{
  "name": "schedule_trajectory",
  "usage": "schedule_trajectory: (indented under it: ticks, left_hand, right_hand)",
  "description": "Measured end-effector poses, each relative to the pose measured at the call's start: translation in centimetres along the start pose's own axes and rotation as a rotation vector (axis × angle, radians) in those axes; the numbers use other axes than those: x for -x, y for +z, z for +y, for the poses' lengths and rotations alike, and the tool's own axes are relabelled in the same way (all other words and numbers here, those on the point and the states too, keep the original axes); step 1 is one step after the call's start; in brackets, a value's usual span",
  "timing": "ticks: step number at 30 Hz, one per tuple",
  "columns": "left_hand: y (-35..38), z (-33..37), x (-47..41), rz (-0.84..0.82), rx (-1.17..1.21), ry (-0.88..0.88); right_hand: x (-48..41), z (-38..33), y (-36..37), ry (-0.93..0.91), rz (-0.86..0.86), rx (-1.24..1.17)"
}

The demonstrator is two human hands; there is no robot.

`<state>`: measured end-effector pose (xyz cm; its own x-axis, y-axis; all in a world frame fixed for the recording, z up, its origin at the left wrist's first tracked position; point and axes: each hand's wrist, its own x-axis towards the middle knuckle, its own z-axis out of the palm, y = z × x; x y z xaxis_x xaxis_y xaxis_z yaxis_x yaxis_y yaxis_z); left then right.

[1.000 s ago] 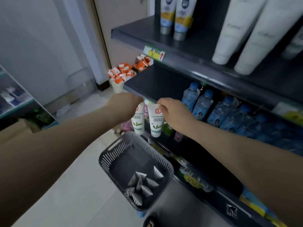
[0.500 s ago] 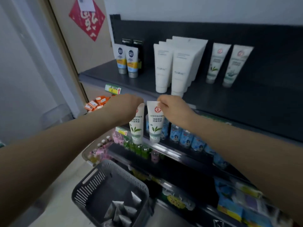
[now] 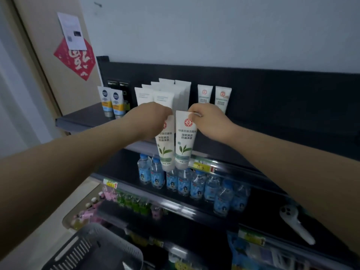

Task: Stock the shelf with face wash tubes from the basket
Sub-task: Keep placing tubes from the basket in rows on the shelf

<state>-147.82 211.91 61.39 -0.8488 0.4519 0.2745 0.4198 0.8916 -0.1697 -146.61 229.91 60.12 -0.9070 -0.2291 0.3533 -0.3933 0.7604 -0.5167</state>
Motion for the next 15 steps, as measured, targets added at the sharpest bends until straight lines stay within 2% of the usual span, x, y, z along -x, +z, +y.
schedule_trajectory:
  ticks: [15]
  left_hand:
    - [-1.4,1.9,-10.9,0.039,0.053,0.093]
  right_hand:
    - [-4.1,6.3,-5.5,0.155,0.144,-0.003]
